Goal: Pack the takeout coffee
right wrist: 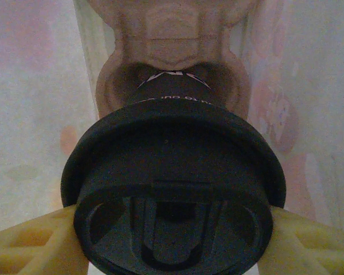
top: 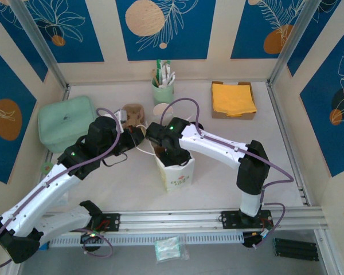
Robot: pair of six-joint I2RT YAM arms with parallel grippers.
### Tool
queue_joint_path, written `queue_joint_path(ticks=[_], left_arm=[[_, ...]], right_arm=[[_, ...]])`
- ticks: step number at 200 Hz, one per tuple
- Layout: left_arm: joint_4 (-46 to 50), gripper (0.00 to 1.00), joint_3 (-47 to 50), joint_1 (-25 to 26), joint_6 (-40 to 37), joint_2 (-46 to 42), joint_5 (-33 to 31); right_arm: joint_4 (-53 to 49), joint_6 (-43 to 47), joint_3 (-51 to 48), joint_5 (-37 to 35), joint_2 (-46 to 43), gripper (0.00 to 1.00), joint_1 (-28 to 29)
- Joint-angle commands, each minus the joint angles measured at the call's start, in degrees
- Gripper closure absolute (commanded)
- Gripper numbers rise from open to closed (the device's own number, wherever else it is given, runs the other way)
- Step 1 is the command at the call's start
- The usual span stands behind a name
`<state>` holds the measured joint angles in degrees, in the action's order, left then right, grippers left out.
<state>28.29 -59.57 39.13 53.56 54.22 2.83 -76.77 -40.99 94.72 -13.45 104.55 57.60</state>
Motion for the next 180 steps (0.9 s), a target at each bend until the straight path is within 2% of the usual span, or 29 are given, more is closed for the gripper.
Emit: queue_joint_path(ticks=[1, 180], left_arm=[[-0.3, 1.0, -0.3, 0.4, -0.5, -0.5, -0.9], [-0.1, 1.0, -0.5, 0.4, -0.6, -0.6, -1.0]], right_arm=[[1.1, -1.2, -2.1, 0.7, 0.0, 0.42, -0.5], [3.6, -1.1, -5.0, 1.5, 1.2, 0.42, -1.2]])
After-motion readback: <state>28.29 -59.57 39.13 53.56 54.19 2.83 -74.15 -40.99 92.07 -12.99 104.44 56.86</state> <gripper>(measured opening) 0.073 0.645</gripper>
